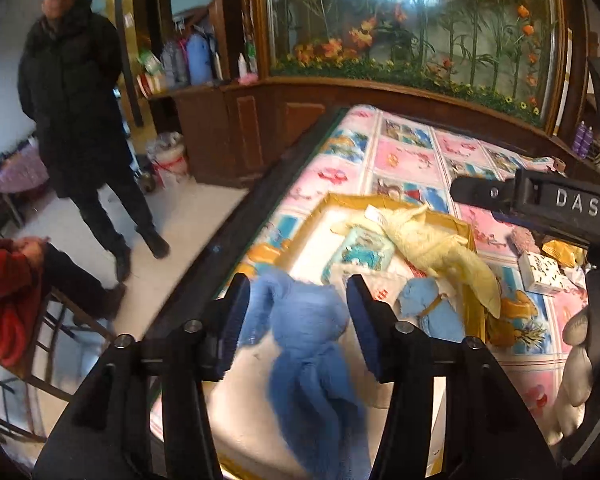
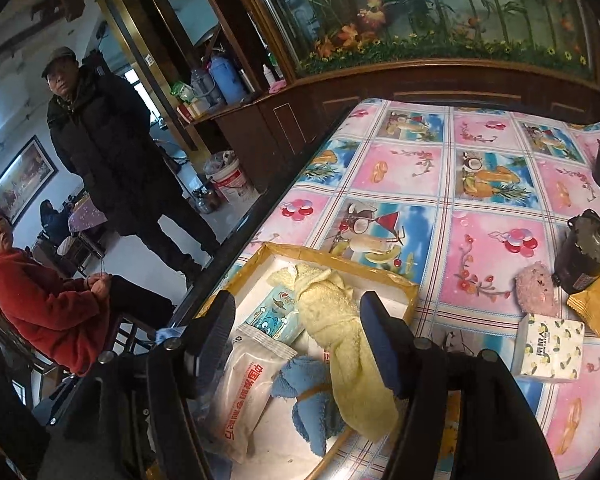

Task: Organize soft objects
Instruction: 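Open both tools to drop the towel and cloth into the box, then move the left tool to the patterned tissue pack and grasp it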

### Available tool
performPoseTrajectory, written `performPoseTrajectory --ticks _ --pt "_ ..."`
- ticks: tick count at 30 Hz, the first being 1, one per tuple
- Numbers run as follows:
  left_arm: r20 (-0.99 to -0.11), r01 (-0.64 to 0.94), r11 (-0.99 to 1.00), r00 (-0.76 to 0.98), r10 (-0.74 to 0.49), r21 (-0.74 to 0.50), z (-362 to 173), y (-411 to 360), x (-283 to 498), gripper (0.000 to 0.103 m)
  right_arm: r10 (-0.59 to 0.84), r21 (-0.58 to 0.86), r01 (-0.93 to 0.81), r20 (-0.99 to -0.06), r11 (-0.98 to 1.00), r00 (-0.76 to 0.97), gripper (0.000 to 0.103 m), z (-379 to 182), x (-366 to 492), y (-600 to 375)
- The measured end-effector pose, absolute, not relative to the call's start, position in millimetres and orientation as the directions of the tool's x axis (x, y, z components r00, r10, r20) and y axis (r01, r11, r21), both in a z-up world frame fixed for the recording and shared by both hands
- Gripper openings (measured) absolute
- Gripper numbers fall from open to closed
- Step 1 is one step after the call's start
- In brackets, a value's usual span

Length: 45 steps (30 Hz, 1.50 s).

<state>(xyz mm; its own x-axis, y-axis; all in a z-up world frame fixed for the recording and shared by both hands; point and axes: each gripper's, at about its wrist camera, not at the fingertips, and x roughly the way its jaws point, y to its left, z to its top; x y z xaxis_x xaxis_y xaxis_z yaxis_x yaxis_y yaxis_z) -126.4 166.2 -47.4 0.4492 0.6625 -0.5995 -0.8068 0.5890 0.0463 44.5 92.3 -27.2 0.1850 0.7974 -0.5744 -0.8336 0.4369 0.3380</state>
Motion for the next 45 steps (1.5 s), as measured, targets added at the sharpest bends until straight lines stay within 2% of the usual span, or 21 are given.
performPoseTrajectory --ticks 4,10,26,33,37,40,43,45 --pt "-0.539 -0.811 0.58 0.454 0.709 0.08 -32 149 -133 0.055 0.808 0.35 -0.832 -0.561 0.43 0.181 0.065 -27 41 80" --pt "-0.508 -0.797 0.597 0.478 0.716 0.091 -19 130 -134 0.055 0.823 0.377 -0.818 -0.535 0.435 0.191 0.065 -29 42 53" --pt "-0.488 -0.747 0.647 0.513 0.706 0.152 -8 86 -115 0.055 0.83 0.432 -0.755 -0.491 0.494 0.263 0.065 -39 67 -27" --pt "-0.531 -0.642 0.764 0.626 0.571 0.065 -9 66 -102 0.055 0.801 0.465 -0.669 -0.476 0.58 0.363 0.065 -44 104 -97" --pt "-0.579 -0.539 0.842 0.691 0.434 -0.013 -18 55 -84 0.055 0.736 0.457 -0.581 -0.486 0.674 0.472 0.066 -47 138 -147" --pt "-0.608 -0.502 0.863 0.699 0.376 -0.044 -27 47 -68 0.055 0.679 0.446 -0.513 -0.516 0.733 0.522 0.066 -51 164 -171" --pt "-0.644 -0.47 0.879 0.699 0.311 -0.085 -38 41 -55 0.055 0.65 0.42 -0.499 -0.552 0.758 0.523 0.066 -54 182 -173" --pt "-0.668 -0.45 0.885 0.696 0.265 -0.118 -46 41 -47 0.055 0.683 0.429 -0.542 -0.566 0.723 0.462 0.066 -56 184 -164"
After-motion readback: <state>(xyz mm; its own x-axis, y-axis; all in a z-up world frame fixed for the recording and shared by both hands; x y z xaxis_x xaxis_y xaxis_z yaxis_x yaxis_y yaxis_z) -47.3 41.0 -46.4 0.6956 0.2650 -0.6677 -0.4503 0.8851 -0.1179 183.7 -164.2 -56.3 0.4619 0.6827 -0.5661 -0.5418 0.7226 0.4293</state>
